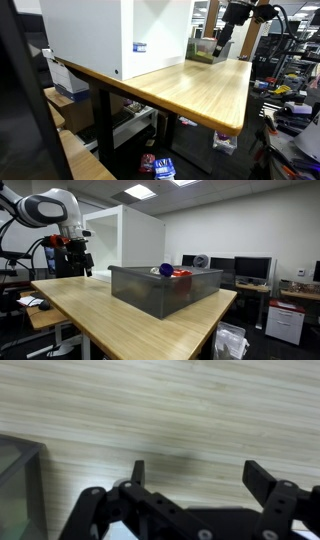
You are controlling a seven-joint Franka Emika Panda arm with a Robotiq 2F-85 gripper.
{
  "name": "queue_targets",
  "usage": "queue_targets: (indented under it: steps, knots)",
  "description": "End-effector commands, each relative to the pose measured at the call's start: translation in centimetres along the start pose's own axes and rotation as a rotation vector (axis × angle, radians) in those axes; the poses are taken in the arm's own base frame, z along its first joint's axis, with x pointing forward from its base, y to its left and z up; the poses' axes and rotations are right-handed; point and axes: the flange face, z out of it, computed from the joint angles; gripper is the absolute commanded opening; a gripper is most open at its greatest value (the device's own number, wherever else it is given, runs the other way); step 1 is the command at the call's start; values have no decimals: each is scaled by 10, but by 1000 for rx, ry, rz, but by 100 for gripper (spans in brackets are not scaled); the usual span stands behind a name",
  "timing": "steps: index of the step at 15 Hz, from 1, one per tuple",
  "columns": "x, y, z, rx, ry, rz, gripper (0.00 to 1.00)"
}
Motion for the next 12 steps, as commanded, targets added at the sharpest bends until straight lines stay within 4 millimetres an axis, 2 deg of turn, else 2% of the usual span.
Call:
queue_targets:
  steps: [1,12]
  knots:
    - [8,-8,6,-4,37,-32,100]
    - [28,-25,9,-31,162,-65,100]
